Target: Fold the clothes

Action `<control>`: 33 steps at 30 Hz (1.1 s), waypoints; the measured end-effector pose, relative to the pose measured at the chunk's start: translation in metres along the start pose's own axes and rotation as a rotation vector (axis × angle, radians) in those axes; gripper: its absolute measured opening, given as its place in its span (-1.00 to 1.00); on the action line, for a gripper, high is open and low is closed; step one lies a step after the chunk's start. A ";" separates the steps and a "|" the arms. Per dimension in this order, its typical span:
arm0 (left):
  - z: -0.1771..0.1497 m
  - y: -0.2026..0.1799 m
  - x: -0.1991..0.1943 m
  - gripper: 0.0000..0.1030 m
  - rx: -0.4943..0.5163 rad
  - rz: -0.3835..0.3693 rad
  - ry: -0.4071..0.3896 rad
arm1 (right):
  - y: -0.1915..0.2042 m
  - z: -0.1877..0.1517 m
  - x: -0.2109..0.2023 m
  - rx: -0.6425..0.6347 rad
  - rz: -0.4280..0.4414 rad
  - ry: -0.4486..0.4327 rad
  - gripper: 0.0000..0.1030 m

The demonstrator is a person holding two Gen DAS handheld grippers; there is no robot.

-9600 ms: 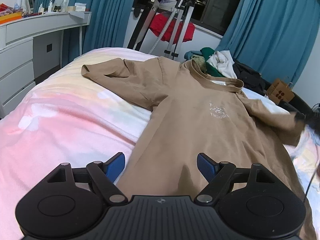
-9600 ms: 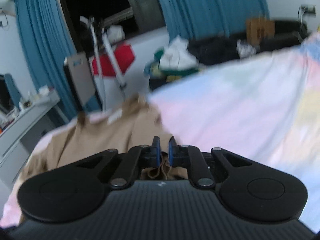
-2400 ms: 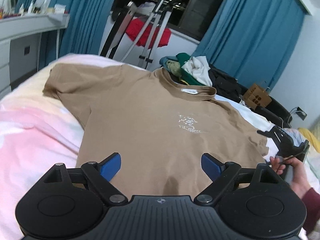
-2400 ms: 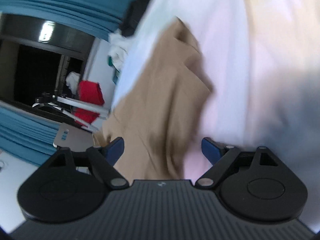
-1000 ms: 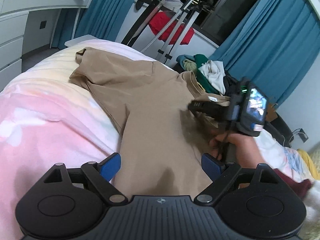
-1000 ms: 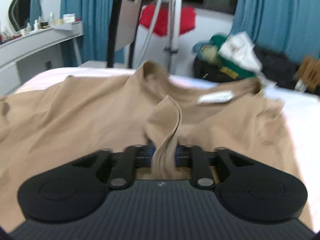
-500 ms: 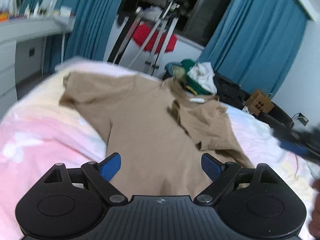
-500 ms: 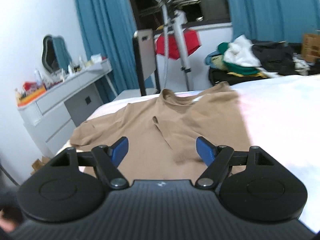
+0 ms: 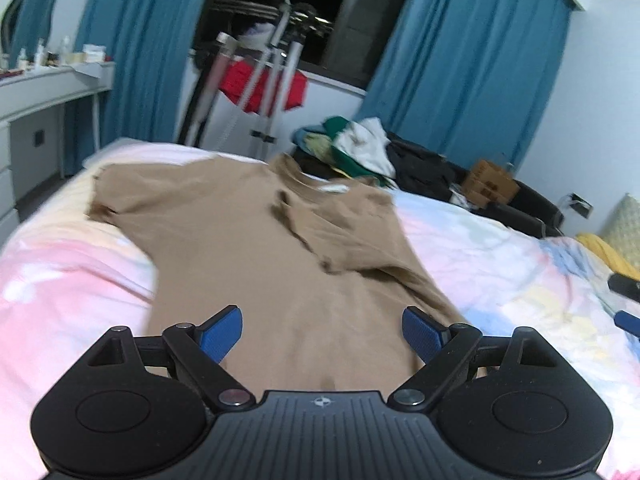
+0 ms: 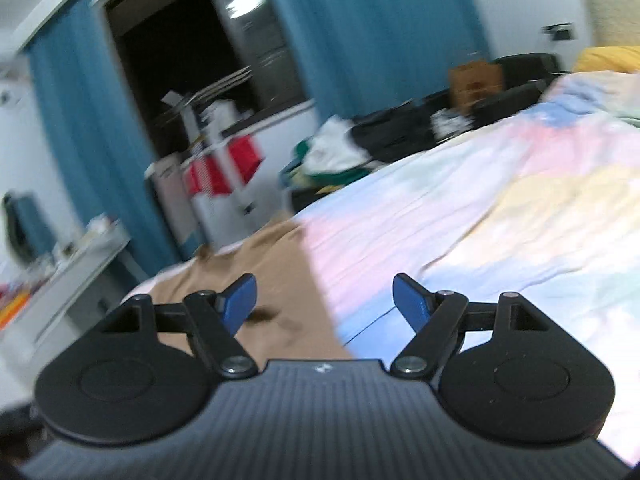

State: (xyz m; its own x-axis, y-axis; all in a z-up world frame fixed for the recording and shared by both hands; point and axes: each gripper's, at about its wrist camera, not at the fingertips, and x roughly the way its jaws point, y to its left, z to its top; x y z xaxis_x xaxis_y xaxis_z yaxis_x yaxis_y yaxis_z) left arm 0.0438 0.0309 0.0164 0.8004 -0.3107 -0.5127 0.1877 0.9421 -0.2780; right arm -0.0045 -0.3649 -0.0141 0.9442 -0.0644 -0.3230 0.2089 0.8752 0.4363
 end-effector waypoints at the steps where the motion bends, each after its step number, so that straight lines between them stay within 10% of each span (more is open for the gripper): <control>1: -0.003 -0.010 0.003 0.69 0.002 -0.021 0.014 | -0.009 0.003 0.000 0.038 -0.012 -0.013 0.50; 13: -0.064 -0.166 0.091 0.41 -0.031 -0.301 0.310 | -0.066 0.000 0.037 0.156 -0.121 0.073 0.51; 18: -0.086 -0.188 0.125 0.21 -0.049 -0.265 0.432 | -0.095 0.000 0.038 0.268 -0.142 0.063 0.51; 20: -0.090 -0.184 0.136 -0.55 -0.058 -0.256 0.479 | -0.101 -0.001 0.037 0.283 -0.152 0.059 0.53; 22: -0.091 -0.176 0.140 -0.84 -0.087 -0.266 0.508 | -0.104 -0.003 0.038 0.294 -0.149 0.065 0.53; 33: -0.024 -0.073 0.090 -0.91 -0.269 -0.321 0.512 | -0.096 -0.013 0.060 0.316 -0.061 0.224 0.53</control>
State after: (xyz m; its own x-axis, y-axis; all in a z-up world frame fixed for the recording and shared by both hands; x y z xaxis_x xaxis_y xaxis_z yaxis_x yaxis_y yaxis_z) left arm 0.0881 -0.0687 -0.0290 0.3441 -0.6543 -0.6734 0.1702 0.7488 -0.6406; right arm 0.0289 -0.4466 -0.0863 0.8559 0.0253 -0.5165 0.3640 0.6800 0.6365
